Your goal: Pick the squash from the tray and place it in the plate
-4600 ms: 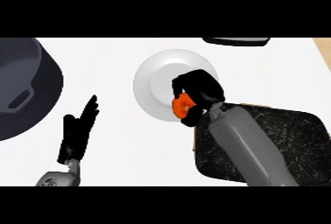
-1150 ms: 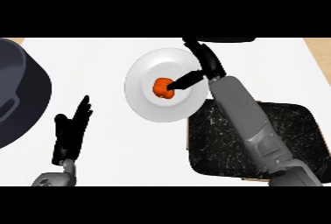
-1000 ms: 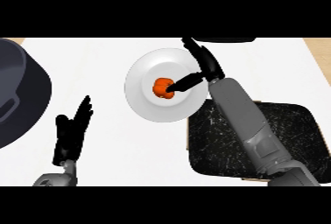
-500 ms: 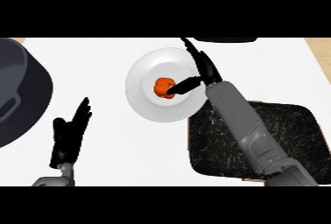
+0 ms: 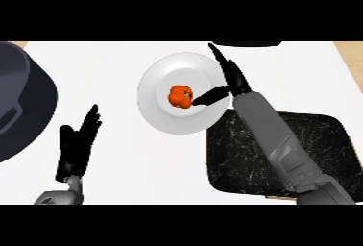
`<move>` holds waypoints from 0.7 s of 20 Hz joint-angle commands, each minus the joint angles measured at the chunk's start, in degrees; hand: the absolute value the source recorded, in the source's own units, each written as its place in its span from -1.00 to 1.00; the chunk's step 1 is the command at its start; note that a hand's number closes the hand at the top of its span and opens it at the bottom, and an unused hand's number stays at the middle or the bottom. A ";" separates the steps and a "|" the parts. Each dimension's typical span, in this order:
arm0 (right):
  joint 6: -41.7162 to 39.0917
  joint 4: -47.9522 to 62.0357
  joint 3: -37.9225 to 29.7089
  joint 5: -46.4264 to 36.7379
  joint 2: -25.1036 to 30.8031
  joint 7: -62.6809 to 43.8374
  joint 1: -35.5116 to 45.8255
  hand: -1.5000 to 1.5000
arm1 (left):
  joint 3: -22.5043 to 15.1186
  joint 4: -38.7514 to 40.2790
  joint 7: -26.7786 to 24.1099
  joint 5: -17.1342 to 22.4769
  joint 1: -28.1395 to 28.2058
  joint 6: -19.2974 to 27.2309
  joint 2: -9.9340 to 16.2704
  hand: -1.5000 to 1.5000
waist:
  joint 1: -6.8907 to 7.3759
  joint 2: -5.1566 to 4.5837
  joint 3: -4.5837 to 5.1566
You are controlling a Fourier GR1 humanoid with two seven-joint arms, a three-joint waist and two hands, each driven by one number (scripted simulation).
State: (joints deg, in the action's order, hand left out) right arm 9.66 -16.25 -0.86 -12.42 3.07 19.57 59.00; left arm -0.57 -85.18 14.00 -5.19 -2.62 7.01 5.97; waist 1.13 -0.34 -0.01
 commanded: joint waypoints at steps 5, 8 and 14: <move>0.01 0.45 -0.01 -2.05 2.01 -0.49 -1.21 -1.00 | 2.83 1.90 -1.97 1.08 -0.33 -1.63 1.71 0.00 | -0.26 0.08 0.01; -1.02 0.44 -0.91 -1.96 4.24 0.70 -1.74 -1.00 | 1.24 1.30 -0.46 -0.43 -1.18 -0.67 0.48 0.00 | -0.32 0.07 0.00; -1.47 0.22 -3.29 -0.87 6.88 1.92 -1.56 -1.00 | 0.00 -1.92 1.45 -0.81 0.94 0.12 -1.05 0.00 | -0.15 0.09 -0.01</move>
State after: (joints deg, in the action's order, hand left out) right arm 9.47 -14.54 -3.15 -13.78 8.10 21.89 57.20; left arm 0.11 -85.60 14.14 -5.52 -2.52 6.69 5.64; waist 1.18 -0.39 -0.04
